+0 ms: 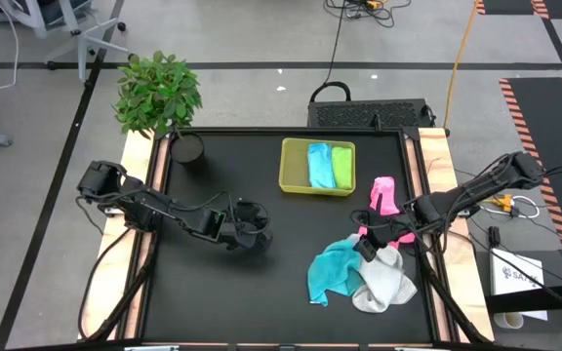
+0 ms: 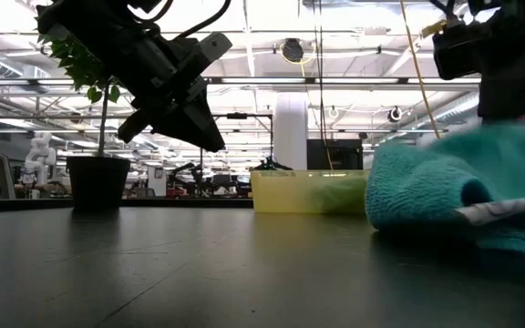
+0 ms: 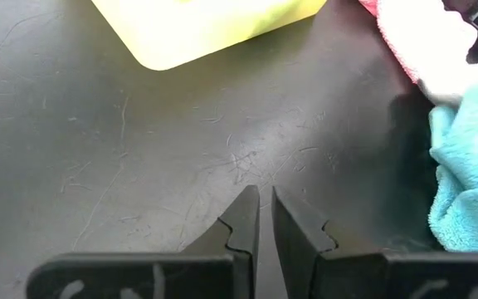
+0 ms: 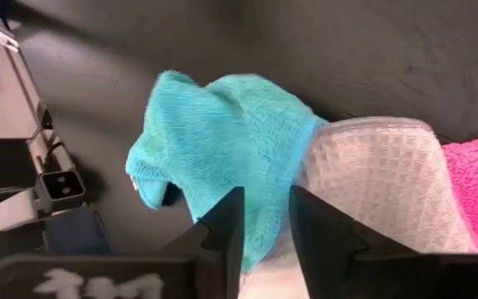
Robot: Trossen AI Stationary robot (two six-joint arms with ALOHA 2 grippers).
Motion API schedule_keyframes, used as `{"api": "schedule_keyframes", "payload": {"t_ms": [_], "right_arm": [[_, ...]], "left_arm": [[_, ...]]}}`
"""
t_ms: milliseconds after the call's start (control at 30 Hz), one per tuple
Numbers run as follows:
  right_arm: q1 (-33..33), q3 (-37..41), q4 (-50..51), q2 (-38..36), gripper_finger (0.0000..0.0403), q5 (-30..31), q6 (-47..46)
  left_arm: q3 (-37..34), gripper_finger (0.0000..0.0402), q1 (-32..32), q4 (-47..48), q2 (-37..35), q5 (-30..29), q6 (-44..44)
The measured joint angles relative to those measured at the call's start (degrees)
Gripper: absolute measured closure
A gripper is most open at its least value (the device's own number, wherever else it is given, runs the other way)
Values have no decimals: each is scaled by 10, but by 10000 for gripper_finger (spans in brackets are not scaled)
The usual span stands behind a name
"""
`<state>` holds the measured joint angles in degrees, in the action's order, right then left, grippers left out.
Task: Fold microfiber towels
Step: Fold the blue microfiber cloth
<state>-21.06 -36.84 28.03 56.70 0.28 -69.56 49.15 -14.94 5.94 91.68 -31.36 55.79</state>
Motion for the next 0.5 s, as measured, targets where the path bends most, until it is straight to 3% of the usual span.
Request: {"api": "schedule_keyframes", "payload": {"t_ms": [500], "right_arm": [[63, 0, 5, 39, 294, -115, 51]], "left_arm": [[0, 366, 0, 9, 0, -3, 0]]}}
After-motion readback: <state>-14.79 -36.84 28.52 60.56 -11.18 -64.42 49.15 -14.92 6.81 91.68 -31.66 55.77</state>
